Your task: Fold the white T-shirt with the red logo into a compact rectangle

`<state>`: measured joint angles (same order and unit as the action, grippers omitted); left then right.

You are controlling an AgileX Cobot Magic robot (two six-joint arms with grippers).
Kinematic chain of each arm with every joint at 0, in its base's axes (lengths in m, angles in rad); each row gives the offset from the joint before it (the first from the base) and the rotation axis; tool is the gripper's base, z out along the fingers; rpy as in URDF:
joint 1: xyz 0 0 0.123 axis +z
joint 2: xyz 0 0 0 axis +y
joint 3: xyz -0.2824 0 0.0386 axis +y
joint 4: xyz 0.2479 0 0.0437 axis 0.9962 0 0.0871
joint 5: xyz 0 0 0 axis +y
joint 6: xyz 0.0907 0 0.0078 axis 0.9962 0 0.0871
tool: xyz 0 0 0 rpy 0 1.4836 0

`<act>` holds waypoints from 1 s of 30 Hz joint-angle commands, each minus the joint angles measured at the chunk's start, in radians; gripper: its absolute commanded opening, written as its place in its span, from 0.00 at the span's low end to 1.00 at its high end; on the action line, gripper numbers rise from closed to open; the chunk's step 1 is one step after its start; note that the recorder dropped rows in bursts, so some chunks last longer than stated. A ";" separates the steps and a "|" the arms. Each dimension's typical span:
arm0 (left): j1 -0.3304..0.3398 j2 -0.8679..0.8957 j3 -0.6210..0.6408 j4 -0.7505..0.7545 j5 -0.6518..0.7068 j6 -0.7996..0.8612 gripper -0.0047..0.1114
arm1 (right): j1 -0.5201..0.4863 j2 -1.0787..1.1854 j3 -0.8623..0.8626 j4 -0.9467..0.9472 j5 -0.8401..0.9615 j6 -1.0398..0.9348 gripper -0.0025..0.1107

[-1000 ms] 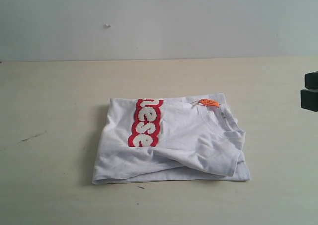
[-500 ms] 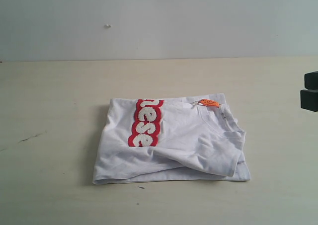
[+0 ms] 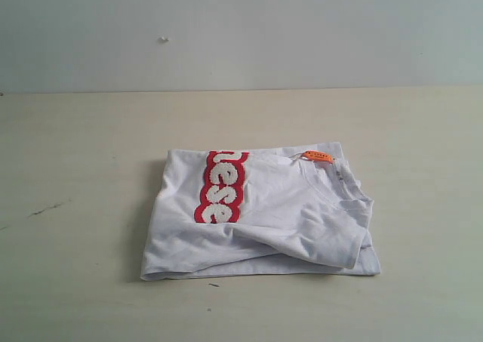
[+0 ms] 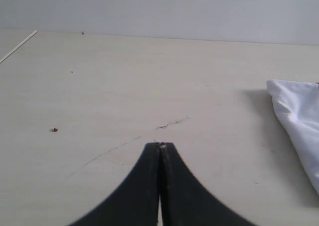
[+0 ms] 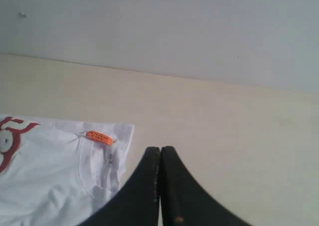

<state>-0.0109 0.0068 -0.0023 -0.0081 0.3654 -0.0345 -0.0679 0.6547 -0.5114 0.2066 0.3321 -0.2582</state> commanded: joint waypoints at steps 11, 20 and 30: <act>0.002 -0.007 0.002 0.001 -0.011 0.004 0.04 | -0.049 -0.314 0.310 -0.007 -0.143 -0.003 0.02; 0.002 -0.007 0.002 0.001 -0.011 0.004 0.04 | -0.049 -0.534 0.476 0.002 -0.193 0.024 0.02; 0.002 -0.007 0.002 0.001 -0.011 0.004 0.04 | -0.049 -0.555 0.506 0.002 -0.161 0.028 0.02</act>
<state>-0.0109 0.0068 -0.0023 -0.0064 0.3654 -0.0345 -0.1125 0.1039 -0.0086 0.2106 0.1667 -0.2333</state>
